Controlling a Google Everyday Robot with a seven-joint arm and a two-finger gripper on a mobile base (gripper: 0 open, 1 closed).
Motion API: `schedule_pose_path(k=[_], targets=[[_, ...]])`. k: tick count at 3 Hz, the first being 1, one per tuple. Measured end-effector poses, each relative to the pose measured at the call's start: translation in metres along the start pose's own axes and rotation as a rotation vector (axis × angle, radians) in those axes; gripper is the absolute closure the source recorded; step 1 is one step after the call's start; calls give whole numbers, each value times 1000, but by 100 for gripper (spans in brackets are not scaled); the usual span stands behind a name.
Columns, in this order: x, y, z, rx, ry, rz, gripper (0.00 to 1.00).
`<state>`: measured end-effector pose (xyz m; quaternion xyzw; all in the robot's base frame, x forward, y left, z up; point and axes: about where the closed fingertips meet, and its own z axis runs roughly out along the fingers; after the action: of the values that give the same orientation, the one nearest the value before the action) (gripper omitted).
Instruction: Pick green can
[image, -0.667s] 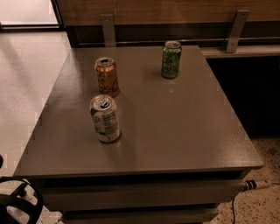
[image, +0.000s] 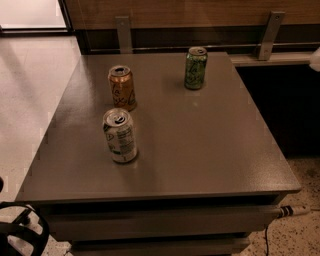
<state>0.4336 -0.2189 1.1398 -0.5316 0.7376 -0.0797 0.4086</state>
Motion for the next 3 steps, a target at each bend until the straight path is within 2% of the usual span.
schedule_pose_path(k=[1, 3], targets=[[-3, -22, 28, 20, -112, 92, 0], [-26, -55, 106, 41, -324, 261, 0]])
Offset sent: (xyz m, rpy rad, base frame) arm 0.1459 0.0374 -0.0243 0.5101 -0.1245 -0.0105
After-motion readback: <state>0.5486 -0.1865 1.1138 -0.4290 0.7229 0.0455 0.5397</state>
